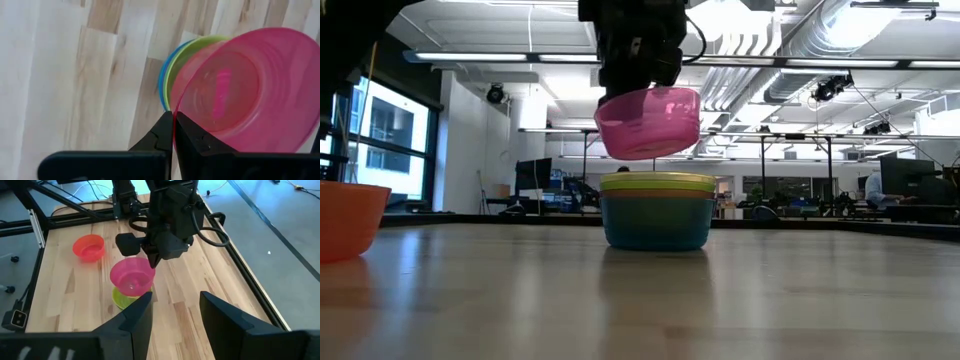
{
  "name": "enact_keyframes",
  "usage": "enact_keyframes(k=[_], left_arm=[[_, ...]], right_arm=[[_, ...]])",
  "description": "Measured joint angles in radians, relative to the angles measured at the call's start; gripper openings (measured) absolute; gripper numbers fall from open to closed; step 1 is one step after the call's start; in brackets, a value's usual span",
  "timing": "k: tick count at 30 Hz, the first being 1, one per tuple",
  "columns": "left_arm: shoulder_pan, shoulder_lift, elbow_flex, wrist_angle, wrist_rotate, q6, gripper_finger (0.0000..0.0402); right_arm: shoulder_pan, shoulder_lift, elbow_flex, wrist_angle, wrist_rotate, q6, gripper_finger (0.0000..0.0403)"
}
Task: Nest bowls inside each other
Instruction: Stack the pink bowl on the yellow bowl
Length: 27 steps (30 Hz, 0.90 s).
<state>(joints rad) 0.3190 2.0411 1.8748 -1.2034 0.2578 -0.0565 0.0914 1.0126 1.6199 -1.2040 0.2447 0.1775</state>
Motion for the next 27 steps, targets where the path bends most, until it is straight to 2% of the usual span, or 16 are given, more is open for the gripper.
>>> enact_keyframes(k=[15,27], left_arm=[[-0.040,0.000,0.000,0.005,-0.008,-0.077,0.0000],[-0.068,0.000,-0.001,0.035,-0.066,-0.135,0.0000]], right_arm=[[0.000,0.000,0.000,-0.011,0.000,-0.025,0.0155],[0.000,0.000,0.000,-0.009,0.000,-0.019,0.0155]])
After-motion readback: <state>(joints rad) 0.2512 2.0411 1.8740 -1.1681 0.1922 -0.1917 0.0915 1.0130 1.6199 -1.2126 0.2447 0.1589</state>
